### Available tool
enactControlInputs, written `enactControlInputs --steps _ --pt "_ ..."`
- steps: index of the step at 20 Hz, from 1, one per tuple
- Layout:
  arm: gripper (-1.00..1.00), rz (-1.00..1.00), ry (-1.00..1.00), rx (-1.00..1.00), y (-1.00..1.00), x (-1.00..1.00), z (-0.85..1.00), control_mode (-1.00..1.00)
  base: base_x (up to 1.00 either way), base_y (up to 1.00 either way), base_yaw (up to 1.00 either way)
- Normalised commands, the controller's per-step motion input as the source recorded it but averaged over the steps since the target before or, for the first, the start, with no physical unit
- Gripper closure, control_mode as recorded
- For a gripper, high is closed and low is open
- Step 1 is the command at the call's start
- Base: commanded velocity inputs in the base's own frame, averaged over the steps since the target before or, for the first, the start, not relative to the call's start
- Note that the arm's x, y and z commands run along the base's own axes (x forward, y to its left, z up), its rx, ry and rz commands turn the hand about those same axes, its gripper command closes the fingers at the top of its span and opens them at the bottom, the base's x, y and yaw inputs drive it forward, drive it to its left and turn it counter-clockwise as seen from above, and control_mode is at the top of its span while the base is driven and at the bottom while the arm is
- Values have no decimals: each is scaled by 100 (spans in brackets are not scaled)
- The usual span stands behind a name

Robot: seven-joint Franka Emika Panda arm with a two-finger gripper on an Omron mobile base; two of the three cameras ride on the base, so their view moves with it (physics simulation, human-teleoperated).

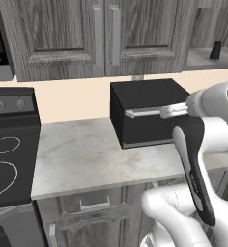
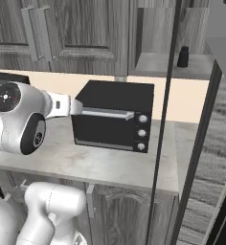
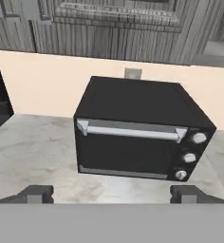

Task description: Retrieve the shaker from the cabinet and place it next the steak on a plate on the dining table.

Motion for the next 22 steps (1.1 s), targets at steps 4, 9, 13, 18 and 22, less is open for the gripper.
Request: enactControlInputs --steps 4,9,13,18,22 --pt "-100 2 -32 1 -36 -28 58 -100 0 0 0" --pt "-100 7 -33 1 -39 -9 52 -100 0 0 0" --pt "-100 6 -29 4 -58 0 24 -100 0 0 0" --pt "-100 6 -29 5 -68 10 18 -100 0 0 0" --pt "-100 8 -15 10 -69 19 21 -100 0 0 0"
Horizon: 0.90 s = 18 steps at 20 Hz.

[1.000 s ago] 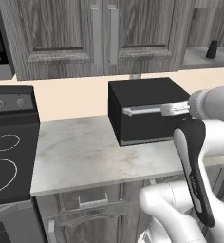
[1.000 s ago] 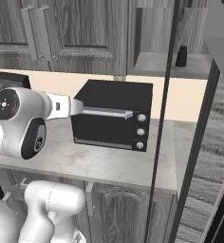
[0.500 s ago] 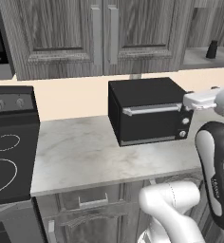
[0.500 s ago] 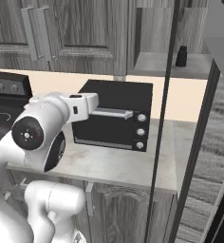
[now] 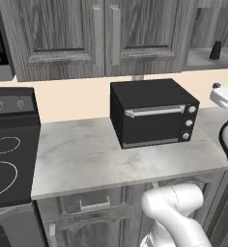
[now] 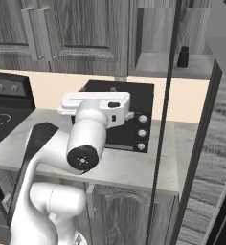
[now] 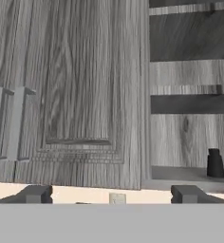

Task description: Retrieve the shaker from the cabinet and place it next the steak on a plate on the dining table.

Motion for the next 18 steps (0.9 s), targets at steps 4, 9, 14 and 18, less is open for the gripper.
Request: enactControlInputs --steps 4,9,14,18 --pt "-100 8 -1 4 -45 36 33 -100 0 0 0" --pt "-100 5 9 0 -73 19 37 -100 0 0 0" --pt "-100 4 14 0 -80 12 22 -100 0 0 0" --pt "-100 0 6 0 -41 35 8 -100 0 0 0"
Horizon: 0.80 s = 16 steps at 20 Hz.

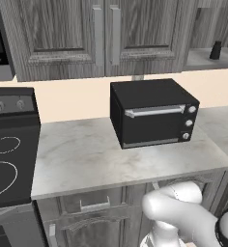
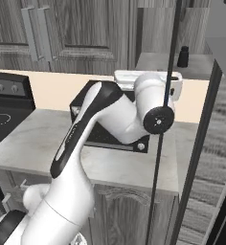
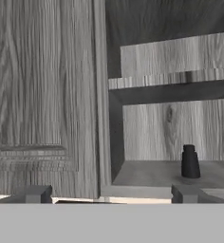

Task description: Retrieve the shaker from the cabinet and place it next the steak on a plate on the dining table.

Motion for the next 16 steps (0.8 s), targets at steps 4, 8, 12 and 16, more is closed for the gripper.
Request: enactControlInputs --steps 4,8,12,16 --pt "-100 0 7 0 -29 48 3 -100 0 0 0" --pt "-100 0 6 0 -36 50 0 -100 0 0 0" --pt "-100 0 4 0 -12 53 0 -100 0 0 0" --pt "-100 0 2 -1 -1 50 0 -100 0 0 0"
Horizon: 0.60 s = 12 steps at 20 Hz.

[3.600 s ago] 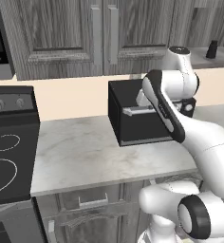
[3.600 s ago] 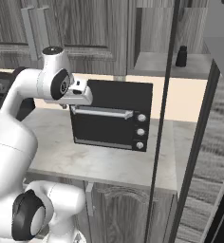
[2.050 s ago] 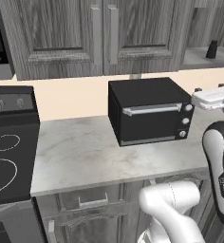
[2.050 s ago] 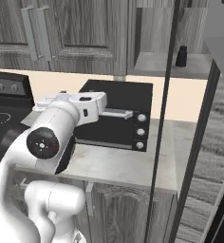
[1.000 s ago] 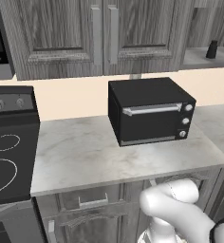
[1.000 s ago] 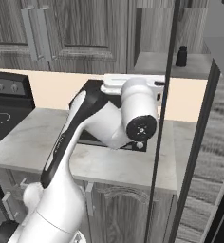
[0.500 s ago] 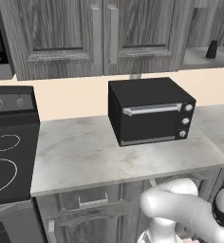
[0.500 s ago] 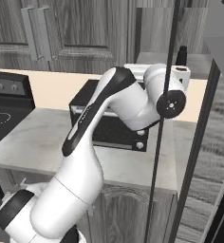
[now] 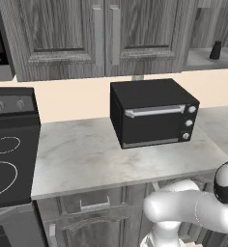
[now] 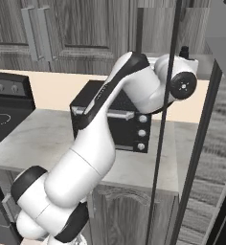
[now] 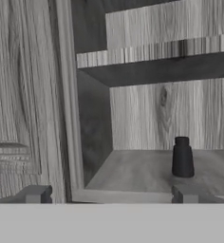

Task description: Retrieve the shaker from the cabinet and place it next the steak on a plate on the dining table.

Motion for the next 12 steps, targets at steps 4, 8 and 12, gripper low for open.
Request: enactControlInputs --steps 4,8,12 --pt "-100 0 1 -4 0 53 0 -100 0 0 0" --pt "-100 0 0 0 -4 53 -6 -100 0 0 0" --pt "-100 0 0 0 -2 42 -5 -100 0 0 0"
